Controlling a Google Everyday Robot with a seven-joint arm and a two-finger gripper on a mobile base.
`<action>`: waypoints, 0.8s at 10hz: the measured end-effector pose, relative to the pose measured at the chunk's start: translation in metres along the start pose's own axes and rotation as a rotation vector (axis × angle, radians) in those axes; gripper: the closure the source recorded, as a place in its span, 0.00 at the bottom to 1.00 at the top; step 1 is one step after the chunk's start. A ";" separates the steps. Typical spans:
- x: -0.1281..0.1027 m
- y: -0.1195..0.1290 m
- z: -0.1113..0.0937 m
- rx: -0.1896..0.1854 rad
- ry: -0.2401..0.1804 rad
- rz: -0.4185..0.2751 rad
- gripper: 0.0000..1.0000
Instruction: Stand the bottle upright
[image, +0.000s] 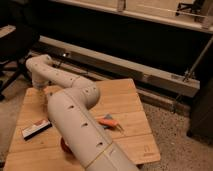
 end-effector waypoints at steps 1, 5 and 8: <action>0.001 0.004 0.002 -0.012 0.005 -0.001 0.20; 0.008 0.016 0.014 -0.050 0.019 0.007 0.40; 0.013 0.019 0.022 -0.068 0.025 0.019 0.46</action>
